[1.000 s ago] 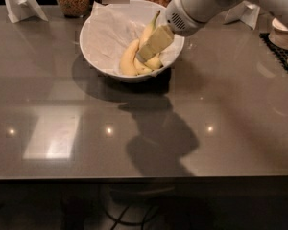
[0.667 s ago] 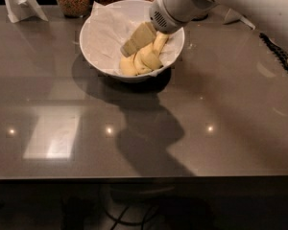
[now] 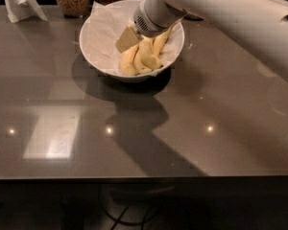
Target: Pick banana from white bowl
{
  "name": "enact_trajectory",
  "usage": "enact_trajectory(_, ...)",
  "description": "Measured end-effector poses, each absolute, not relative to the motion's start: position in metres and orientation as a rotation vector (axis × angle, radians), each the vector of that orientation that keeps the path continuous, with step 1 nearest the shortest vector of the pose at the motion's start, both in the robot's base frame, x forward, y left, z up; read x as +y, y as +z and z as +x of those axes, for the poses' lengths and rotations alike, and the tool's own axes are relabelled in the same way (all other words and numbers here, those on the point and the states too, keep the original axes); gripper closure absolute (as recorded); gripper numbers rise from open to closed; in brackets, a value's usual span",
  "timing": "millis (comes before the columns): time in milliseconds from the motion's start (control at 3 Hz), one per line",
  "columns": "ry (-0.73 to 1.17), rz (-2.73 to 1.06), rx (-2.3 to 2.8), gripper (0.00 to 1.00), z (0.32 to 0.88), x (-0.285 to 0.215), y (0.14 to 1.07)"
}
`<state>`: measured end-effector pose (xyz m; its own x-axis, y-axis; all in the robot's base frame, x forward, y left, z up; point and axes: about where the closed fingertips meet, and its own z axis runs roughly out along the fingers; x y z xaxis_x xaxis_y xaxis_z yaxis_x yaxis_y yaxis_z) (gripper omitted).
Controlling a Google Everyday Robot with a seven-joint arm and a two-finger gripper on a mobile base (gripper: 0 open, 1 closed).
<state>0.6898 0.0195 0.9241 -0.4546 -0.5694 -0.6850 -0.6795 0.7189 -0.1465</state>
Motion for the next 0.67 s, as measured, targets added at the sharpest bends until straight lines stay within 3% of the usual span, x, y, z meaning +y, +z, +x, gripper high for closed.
enact_trajectory(667,0.076,-0.893,2.263,0.31,0.699,0.012,0.901)
